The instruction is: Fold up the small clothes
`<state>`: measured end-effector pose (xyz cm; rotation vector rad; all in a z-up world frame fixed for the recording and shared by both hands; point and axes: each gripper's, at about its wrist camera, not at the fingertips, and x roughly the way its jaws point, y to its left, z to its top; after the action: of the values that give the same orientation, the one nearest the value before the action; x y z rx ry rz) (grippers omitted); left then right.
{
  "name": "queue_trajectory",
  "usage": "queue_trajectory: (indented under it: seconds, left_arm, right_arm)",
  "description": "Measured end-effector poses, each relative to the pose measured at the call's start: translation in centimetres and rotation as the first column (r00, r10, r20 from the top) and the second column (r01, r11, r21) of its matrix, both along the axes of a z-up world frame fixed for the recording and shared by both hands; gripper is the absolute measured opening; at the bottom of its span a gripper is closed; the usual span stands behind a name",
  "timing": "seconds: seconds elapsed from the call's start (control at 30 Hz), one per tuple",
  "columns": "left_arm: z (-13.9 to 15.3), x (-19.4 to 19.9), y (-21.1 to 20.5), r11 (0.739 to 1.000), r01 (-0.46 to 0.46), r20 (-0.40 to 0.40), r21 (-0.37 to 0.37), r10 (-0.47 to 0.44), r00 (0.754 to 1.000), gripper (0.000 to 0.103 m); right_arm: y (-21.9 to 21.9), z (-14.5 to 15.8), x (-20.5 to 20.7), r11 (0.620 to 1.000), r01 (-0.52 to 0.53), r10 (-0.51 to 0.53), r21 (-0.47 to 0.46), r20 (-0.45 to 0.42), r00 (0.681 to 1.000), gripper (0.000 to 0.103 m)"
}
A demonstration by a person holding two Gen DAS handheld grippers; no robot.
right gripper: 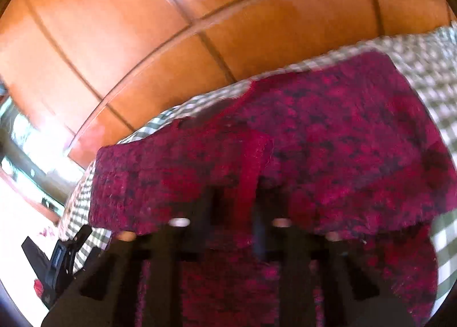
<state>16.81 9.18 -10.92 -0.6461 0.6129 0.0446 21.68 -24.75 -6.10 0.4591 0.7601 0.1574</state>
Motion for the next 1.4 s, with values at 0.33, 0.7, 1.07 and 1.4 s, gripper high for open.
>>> queue_trajectory:
  seconds: [0.33,0.7,1.07,1.4]
  left_arm:
    - [0.0,1.4,-0.6,0.999,0.025,-0.068,0.036,-0.022,0.997,0.085]
    - [4.7,8.4,-4.5,0.948,0.09,-0.108,0.306,-0.06,0.992,0.05]
    - [0.2,6.7,-0.4,0.979,0.07,-0.205,0.192,-0.029,0.978,0.045]
    - [7.1,2.7,-1.5,0.956,-0.108,0.061,0.273,0.095,0.994,0.046]
  right_arm:
    - [-4.2,-1.5,0.4,0.986,0.121,-0.122,-0.112,0.002,0.993,0.008]
    - [-4.5,-1.9,-2.1,0.999,0.037,-0.034,-0.016,0.127,0.991,0.009]
    - [-4.8,-3.0,-0.6,0.995,0.099,-0.098,-0.015,0.042,0.994,0.004]
    - [-4.9,-2.9,-0.9,0.995,0.104,-0.104,-0.005,0.041,0.994,0.005]
